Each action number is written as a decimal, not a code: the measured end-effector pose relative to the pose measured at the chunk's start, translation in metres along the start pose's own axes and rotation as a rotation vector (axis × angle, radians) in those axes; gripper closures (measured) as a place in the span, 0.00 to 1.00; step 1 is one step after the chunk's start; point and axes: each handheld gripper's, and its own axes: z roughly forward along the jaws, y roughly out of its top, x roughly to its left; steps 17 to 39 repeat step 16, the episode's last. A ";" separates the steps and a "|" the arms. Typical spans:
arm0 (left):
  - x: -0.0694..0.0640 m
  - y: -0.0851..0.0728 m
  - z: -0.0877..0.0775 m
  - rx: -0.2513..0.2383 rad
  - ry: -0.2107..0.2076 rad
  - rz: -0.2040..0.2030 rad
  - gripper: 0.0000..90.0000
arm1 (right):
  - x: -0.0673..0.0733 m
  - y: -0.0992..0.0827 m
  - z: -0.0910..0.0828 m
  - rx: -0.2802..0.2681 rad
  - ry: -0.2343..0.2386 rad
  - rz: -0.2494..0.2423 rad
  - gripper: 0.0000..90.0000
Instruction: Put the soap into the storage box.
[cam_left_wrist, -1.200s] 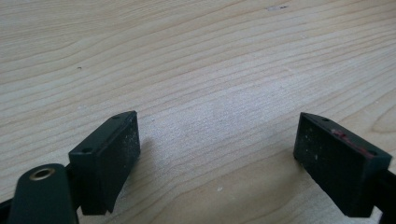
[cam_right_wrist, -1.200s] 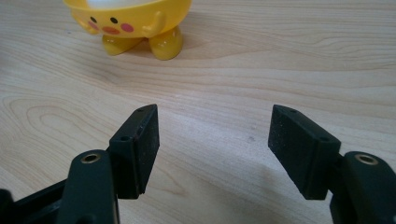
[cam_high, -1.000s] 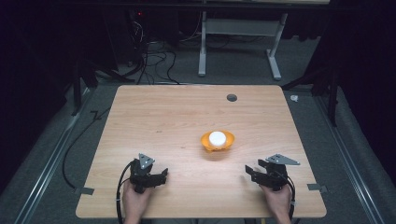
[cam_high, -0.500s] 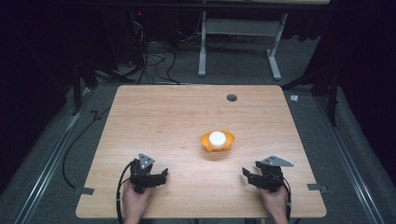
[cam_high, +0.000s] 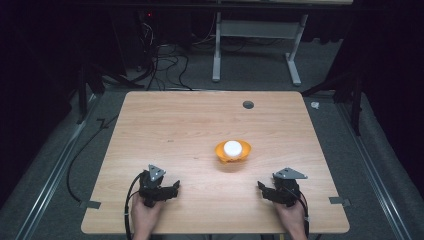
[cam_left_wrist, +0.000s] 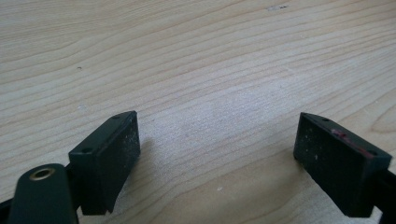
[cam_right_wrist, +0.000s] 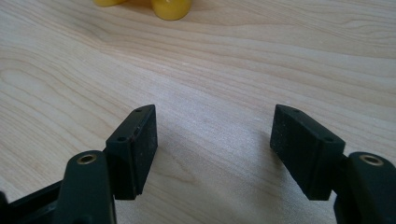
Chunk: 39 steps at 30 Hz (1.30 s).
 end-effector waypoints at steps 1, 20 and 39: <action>0.000 0.000 0.000 0.000 0.000 0.000 0.17 | 0.002 0.000 0.000 0.006 -0.011 -0.011 0.35; 0.000 0.000 0.000 0.000 0.000 0.000 0.17 | 0.005 0.001 0.002 0.010 -0.011 -0.018 0.32; 0.000 0.000 0.000 0.000 0.000 0.000 0.17 | 0.005 0.001 0.002 0.010 -0.011 -0.018 0.32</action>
